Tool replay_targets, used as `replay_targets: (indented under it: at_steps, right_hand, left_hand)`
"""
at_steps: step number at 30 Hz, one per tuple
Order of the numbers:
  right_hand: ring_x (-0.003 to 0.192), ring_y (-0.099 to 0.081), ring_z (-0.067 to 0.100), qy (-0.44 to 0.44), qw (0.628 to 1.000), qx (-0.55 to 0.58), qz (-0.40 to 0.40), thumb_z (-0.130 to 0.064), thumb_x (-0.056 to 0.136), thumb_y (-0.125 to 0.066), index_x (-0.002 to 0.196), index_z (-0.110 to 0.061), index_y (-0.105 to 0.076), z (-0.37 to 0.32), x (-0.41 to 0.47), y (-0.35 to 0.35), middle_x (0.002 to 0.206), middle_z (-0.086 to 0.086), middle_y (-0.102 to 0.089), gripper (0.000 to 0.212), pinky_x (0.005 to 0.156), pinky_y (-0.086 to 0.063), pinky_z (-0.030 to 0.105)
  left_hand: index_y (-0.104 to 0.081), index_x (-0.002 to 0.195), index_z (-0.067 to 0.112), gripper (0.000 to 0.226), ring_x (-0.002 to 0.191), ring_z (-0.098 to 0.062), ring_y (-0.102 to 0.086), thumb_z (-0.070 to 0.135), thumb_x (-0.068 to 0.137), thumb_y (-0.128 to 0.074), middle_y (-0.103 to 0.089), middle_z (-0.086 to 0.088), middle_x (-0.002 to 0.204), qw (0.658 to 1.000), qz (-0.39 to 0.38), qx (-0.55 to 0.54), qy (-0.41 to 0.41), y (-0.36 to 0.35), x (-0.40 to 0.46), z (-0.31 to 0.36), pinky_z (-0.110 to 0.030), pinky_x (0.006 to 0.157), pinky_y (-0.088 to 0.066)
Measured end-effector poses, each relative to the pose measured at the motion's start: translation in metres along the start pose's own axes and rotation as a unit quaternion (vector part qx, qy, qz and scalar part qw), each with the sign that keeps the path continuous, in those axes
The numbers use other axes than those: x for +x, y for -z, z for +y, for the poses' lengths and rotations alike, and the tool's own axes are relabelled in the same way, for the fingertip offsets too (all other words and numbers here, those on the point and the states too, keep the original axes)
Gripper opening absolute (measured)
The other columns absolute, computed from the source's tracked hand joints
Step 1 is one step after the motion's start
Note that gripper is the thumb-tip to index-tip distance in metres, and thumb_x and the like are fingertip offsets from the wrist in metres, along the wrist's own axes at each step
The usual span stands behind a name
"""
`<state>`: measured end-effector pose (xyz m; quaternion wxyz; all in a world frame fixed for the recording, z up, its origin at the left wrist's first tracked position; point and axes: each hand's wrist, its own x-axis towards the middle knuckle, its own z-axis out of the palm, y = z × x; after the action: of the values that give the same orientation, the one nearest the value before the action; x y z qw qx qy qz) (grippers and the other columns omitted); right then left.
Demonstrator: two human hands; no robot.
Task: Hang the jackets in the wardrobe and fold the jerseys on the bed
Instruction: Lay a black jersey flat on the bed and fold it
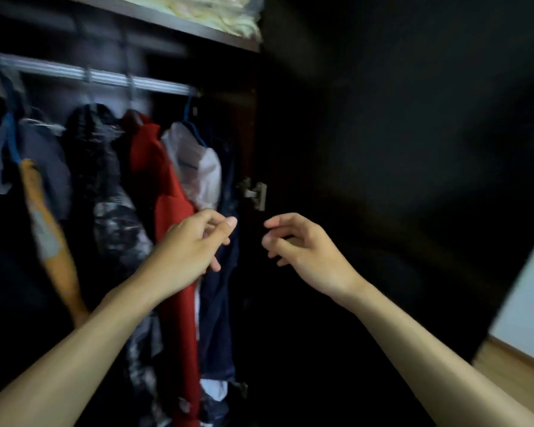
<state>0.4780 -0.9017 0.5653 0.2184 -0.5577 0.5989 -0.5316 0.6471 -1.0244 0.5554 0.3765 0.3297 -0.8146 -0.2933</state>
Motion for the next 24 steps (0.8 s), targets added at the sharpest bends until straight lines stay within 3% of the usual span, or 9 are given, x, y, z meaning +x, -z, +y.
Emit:
replay_targets:
  at_steps: [5, 10, 14, 19, 24]
  right_hand:
    - [0.088, -0.07, 0.014, -0.019, 0.997, -0.03, 0.068, -0.019, 0.097, -0.068, 0.124, -0.021, -0.062, 0.0, -0.086, 0.089, 0.106, -0.001, -0.072, 0.027, 0.084, -0.059, 0.035]
    - [0.09, -0.072, 0.021, -0.003, 0.981, -0.102, 0.168, -0.019, 0.097, -0.069, 0.121, -0.021, -0.063, 0.005, -0.157, 0.166, 0.103, 0.001, -0.074, 0.025, 0.085, -0.061, 0.042]
    - [0.088, -0.071, 0.022, -0.007, 0.959, -0.152, 0.239, -0.019, 0.096, -0.07, 0.116, -0.021, -0.066, 0.017, -0.226, 0.229, 0.1, 0.001, -0.073, 0.02, 0.081, -0.059, 0.043]
    - [0.077, -0.071, 0.02, -0.117, 0.909, -0.163, 0.365, -0.012, 0.096, -0.069, 0.109, -0.017, -0.067, 0.066, -0.337, 0.331, 0.092, 0.007, -0.074, 0.015, 0.072, -0.058, 0.04]
    - [0.068, -0.068, 0.013, -0.238, 0.839, -0.161, 0.462, -0.009, 0.095, -0.068, 0.102, -0.02, -0.066, 0.133, -0.464, 0.409, 0.082, -0.005, -0.072, 0.014, 0.064, -0.055, 0.033]
  left_hand:
    - [-0.062, 0.096, 0.045, 0.04, 0.055, -0.014, -0.071, 0.076, 0.079, -0.045, -0.073, 0.02, 0.092, 0.99, -0.088, -0.062, -0.095, -0.075, -0.011, 0.081, -0.033, 0.057, -0.052]
    - [-0.066, 0.1, 0.037, 0.025, 0.061, -0.014, -0.072, 0.056, 0.096, -0.051, -0.072, 0.017, 0.095, 0.963, -0.158, -0.125, -0.178, -0.15, -0.035, 0.169, -0.034, 0.065, -0.053]
    - [-0.065, 0.098, 0.035, 0.03, 0.059, -0.012, -0.071, 0.061, 0.097, -0.05, -0.073, 0.013, 0.093, 0.93, -0.22, -0.159, -0.249, -0.211, -0.072, 0.235, -0.041, 0.066, -0.058]
    - [-0.061, 0.103, 0.04, 0.032, 0.062, -0.007, -0.07, 0.065, 0.094, -0.043, -0.072, 0.017, 0.091, 0.889, -0.316, -0.114, -0.31, -0.326, -0.118, 0.304, -0.041, 0.066, -0.061]
    - [-0.06, 0.1, 0.038, 0.043, 0.061, -0.003, -0.068, 0.073, 0.092, -0.036, -0.073, 0.012, 0.087, 0.839, -0.421, -0.055, -0.339, -0.468, -0.159, 0.361, -0.042, 0.075, -0.059]
